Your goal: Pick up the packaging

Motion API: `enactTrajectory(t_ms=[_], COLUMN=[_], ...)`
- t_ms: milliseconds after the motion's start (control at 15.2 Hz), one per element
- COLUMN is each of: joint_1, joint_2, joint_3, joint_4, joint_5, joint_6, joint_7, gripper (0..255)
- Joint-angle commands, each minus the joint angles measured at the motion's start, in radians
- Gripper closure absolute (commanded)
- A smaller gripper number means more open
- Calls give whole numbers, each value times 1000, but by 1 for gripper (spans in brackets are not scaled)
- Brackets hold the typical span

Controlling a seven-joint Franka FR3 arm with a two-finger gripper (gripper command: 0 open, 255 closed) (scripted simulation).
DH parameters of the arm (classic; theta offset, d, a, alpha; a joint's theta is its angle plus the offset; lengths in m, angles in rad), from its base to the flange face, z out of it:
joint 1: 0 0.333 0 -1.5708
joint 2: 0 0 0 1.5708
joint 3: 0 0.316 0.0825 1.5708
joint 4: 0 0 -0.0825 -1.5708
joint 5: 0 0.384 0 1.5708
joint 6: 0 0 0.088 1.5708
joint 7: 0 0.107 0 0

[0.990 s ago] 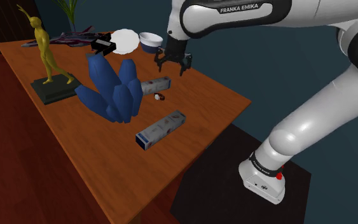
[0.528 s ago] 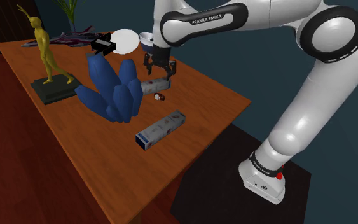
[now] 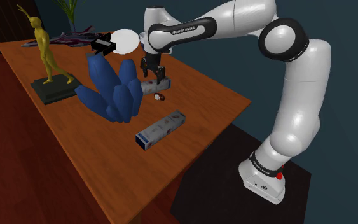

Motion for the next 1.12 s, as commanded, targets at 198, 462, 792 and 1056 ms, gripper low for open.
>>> enactTrajectory(t_ms=[198,462,792,1056], joint_1=[14,15,16,15], joint_2=[110,131,138,138], joint_3=[-38,-43,-45,-45], joint_4=[88,66,56,55], joint_5=[-9,-16,-19,-19], joint_6=[7,49,66,66], joint_7=[93,98,100,100], gripper=[0,0,255,255])
